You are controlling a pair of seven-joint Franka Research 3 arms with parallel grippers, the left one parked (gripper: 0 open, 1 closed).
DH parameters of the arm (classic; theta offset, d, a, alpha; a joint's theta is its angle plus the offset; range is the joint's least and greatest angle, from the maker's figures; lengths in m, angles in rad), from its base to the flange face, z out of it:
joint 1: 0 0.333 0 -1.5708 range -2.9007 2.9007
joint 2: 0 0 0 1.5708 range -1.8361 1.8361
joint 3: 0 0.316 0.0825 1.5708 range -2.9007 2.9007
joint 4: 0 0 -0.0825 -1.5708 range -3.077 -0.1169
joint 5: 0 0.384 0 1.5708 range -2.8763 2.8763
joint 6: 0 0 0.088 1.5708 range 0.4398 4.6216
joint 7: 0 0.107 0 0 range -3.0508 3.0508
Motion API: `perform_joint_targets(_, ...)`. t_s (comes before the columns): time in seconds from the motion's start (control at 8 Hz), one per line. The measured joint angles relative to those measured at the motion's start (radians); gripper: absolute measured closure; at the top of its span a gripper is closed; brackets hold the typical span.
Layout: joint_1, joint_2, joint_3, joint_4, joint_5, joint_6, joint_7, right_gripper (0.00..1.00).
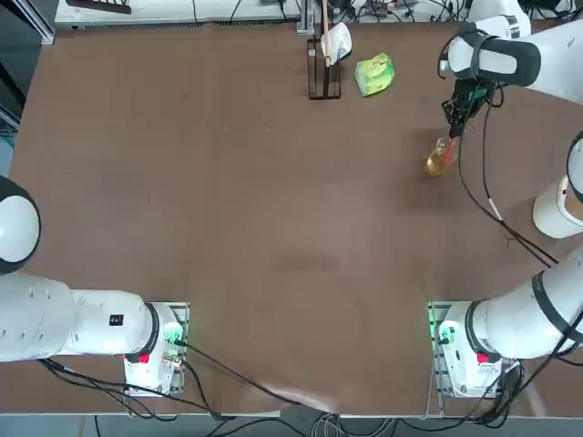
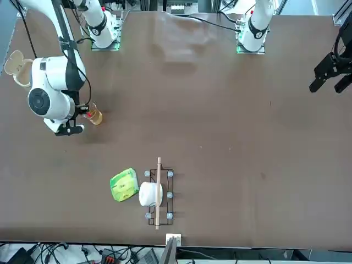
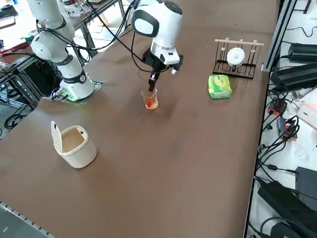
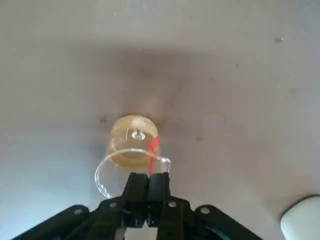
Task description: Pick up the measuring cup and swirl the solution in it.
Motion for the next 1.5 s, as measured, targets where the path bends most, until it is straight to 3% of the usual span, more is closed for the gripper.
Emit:
perform_joint_targets(0.88, 0.047, 0.006, 0.017, 0.008, 0.066, 0.010, 0.113, 0.98)
perform_joint_targets(1.5, 0.060, 0.005, 0.012, 0.009, 0.059, -0.063, 0.133, 0.98)
